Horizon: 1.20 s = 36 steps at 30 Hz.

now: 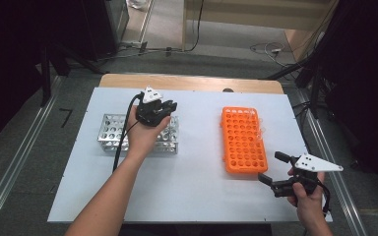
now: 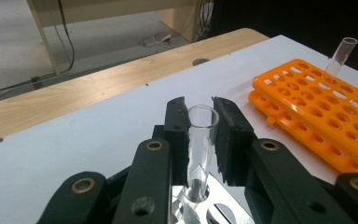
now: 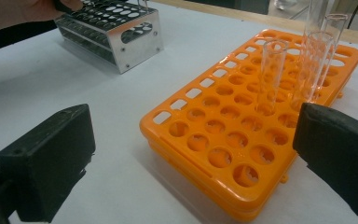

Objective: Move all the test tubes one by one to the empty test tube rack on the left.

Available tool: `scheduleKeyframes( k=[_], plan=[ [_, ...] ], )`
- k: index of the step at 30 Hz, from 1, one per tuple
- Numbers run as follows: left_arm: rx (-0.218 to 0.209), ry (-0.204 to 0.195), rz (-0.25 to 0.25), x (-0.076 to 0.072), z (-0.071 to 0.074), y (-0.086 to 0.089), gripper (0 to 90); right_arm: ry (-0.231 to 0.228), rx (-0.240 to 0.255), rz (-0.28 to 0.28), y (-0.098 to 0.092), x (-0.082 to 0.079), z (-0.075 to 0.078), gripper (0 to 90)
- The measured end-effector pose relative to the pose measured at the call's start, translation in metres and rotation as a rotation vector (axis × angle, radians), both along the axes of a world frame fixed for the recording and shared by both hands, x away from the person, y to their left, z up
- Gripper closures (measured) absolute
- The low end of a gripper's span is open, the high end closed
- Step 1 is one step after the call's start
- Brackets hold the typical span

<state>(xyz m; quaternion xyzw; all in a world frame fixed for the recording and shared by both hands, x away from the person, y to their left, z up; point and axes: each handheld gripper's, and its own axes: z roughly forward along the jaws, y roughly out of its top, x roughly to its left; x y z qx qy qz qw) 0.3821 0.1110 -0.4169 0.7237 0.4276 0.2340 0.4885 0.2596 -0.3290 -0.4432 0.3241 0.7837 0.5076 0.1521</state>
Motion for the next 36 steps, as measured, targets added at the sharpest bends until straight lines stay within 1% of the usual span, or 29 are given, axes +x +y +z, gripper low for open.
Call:
scheduleKeyframes(
  k=[1, 6, 7, 9, 10, 18, 21, 29, 31, 32, 34, 35, 36],
  plan=[
    [-0.001, 0.002, 0.001, 0.000, -0.001, -0.001, 75.7, 0.000, 0.000, -0.001, 0.000, 0.000, 0.000, 0.0],
    [0.035, 0.013, -0.003, -0.001, -0.008, -0.005, 75.6, 0.002, -0.001, -0.002, 0.000, 0.000, 0.000, 0.0],
    [0.042, 0.019, -0.003, -0.001, -0.009, -0.005, 75.6, 0.002, -0.003, -0.003, 0.000, 0.000, 0.000, 0.0],
    [0.044, 0.026, -0.005, 0.000, -0.011, -0.006, 75.6, 0.003, -0.003, -0.004, 0.000, 0.000, -0.001, 0.0],
    [0.053, 0.032, -0.006, 0.000, -0.012, -0.007, 75.6, 0.004, -0.003, -0.005, 0.000, 0.000, -0.001, 0.0],
    [0.064, 0.080, 0.000, 0.004, -0.017, -0.008, 75.2, 0.007, -0.008, -0.007, 0.000, 0.001, -0.002, 0.0],
    [0.070, 0.090, 0.001, 0.004, -0.017, -0.008, 75.0, 0.009, -0.008, -0.007, 0.000, 0.001, -0.002, 0.0],
    [0.048, 0.114, -0.006, 0.005, -0.017, -0.005, 74.2, 0.008, -0.010, -0.005, 0.001, 0.001, -0.002, 0.0],
    [0.040, 0.113, -0.009, 0.004, -0.016, -0.004, 70.6, 0.010, -0.010, -0.006, 0.001, 0.001, -0.002, 0.0],
    [0.031, 0.110, -0.016, 0.004, -0.015, -0.003, 69.0, 0.010, -0.011, -0.007, 0.001, 0.001, -0.002, 0.0],
    [-0.015, 0.099, -0.021, 0.001, -0.013, -0.001, 67.5, 0.011, -0.009, -0.007, 0.002, 0.002, -0.002, 0.0],
    [-0.029, 0.087, -0.015, -0.001, -0.012, 0.000, 65.6, 0.010, -0.009, -0.008, 0.002, 0.002, -0.002, 0.0],
    [-0.035, 0.080, -0.008, -0.003, -0.010, 0.001, 60.8, 0.010, -0.011, -0.009, 0.002, 0.002, -0.002, 0.0]
  ],
)
